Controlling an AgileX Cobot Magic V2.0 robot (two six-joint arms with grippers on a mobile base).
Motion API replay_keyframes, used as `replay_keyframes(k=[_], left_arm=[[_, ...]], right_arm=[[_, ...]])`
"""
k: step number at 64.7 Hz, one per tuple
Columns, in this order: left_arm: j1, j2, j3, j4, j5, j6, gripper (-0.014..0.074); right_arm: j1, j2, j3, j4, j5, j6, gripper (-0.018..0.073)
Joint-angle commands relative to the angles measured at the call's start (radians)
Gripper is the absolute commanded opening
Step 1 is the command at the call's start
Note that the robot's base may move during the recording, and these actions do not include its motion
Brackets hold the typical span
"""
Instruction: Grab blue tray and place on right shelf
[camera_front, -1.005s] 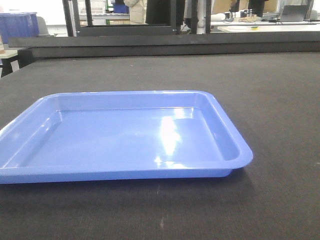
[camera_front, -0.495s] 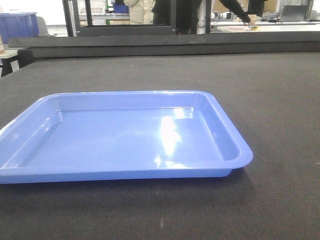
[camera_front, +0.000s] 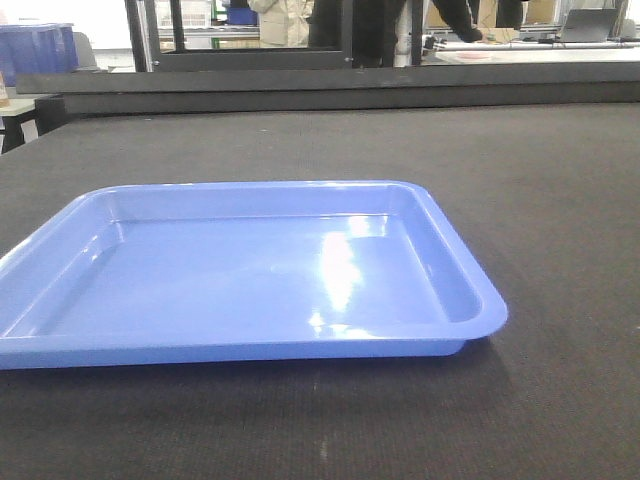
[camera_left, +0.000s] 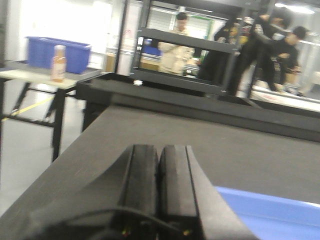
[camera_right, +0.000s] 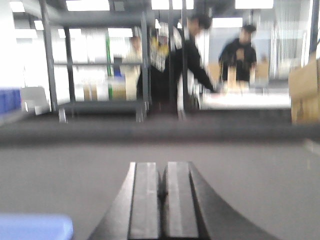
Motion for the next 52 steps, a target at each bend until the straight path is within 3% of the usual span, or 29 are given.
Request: replay_keyframes(k=[1,7,12,17,23,30,35,45,52], left_arm=[[-0.001,0.051,-0.208,0.062,0.132,-0.004,-0.0048],[-0.001,0.139,-0.392,0.063,0.331,-0.002,-0.0046],[-0.001,0.223,-0.505,0.06,0.424,-0.002,-0.0012],[-0.001,0.298,-0.603,0.04,0.475,-0.002,0.0098],[-0.031,0.361,-0.662,0.023,0.49,-0.002,0.0318],[-0.09,0.431,-0.711,0.019,0.504,0.003,0.0467],[-0.148,0.49,-0.742,-0.008,0.51,0.025,0.047],[-0.257,0.668,-0.835,-0.034,0.685,0.042,0.047],[-0.286,0.821,-0.896,-0.034,0.798,0.041,0.047]], right_arm=[[-0.006,0.05,-0.151,0.004,-0.011,-0.006,0.006],[-0.005,0.127,-0.242,0.004,0.019,-0.006,0.0123],[-0.005,0.195,-0.291,0.004,0.024,-0.006,0.0286],[-0.005,0.258,-0.321,0.004,0.027,-0.006,0.0478],[0.018,0.324,-0.344,0.004,0.024,-0.006,0.0639],[0.096,0.399,-0.39,0.004,0.043,-0.006,0.0618],[0.177,0.468,-0.464,0.004,0.116,-0.006,0.0612],[0.344,0.695,-0.646,0.004,0.377,-0.006,0.0612],[0.434,0.881,-0.794,0.004,0.567,-0.006,0.0612]])
